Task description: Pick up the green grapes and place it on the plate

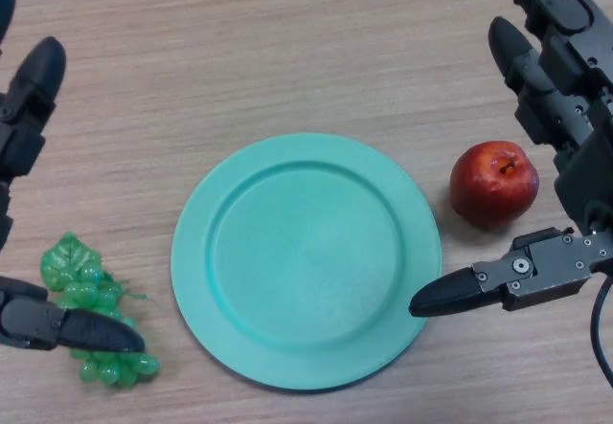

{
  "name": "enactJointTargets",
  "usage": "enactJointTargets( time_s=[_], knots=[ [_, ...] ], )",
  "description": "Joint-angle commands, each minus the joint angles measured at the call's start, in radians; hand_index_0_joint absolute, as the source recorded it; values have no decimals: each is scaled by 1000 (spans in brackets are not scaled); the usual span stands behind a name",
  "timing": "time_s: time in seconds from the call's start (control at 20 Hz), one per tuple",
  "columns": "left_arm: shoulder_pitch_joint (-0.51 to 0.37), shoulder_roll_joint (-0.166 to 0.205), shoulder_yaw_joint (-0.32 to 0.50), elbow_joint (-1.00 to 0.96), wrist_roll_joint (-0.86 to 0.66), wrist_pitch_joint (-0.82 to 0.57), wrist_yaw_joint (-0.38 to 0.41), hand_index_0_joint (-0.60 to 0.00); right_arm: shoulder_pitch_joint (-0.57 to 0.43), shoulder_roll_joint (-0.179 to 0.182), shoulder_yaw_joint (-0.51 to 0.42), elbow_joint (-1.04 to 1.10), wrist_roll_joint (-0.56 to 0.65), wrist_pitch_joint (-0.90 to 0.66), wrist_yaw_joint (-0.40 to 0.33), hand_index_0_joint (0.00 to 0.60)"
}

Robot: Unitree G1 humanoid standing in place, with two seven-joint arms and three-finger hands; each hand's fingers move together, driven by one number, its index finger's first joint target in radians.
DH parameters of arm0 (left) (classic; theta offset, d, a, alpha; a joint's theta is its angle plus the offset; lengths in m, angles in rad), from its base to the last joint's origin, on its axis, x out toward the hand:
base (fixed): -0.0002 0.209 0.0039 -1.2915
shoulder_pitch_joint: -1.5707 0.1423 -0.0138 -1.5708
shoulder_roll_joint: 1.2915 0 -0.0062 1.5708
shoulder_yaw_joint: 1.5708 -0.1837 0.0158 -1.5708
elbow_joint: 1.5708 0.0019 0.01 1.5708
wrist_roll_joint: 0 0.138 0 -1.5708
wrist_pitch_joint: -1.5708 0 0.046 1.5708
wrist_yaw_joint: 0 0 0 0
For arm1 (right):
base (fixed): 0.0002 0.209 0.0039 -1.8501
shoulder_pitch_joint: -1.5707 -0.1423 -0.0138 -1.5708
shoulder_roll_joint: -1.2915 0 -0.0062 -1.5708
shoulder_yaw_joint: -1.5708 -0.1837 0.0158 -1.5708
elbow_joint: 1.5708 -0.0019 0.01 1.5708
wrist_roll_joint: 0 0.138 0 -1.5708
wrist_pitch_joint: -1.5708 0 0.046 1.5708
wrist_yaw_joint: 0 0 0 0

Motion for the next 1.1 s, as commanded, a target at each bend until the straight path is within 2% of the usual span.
enactJointTargets(
  time_s=[0.05,0.3,0.4,0.45,0.5,0.55,0.65,0.75,0.95,1.1],
  knots=[
    [-27,54,51,-62,-4,-64,32,0,-21,-31,-37,-57,21,-97,-20,0],
    [-28,54,45,-64,-9,-62,33,0,-2,-59,-45,-57,50,-114,-36,0],
    [-3,28,22,-32,70,-128,0,0,-3,-67,-42,-57,53,-111,-44,0],
    [30,-11,-12,20,192,-236,-34,0,0,-66,-38,-57,45,-114,-42,0],
    [50,-28,-21,56,258,-298,-53,0,3,-62,-36,-57,38,-115,-38,0],
    [82,-56,-28,153,396,-440,-74,0,9,-51,-32,-57,23,-117,-25,0],
    [110,-70,7,289,454,-563,-71,0,22,-30,-28,-57,2,-116,-1,0],
    [134,-67,22,448,557,-694,-79,0,23,-15,-31,-57,-4,-103,14,0],
    [177,-61,47,617,633,-797,-94,0,17,-16,-39,-57,12,-80,20,0],
    [171,-58,53,704,684,-846,-34,0,14,-13,-35,-57,8,-80,24,0]
  ],
)
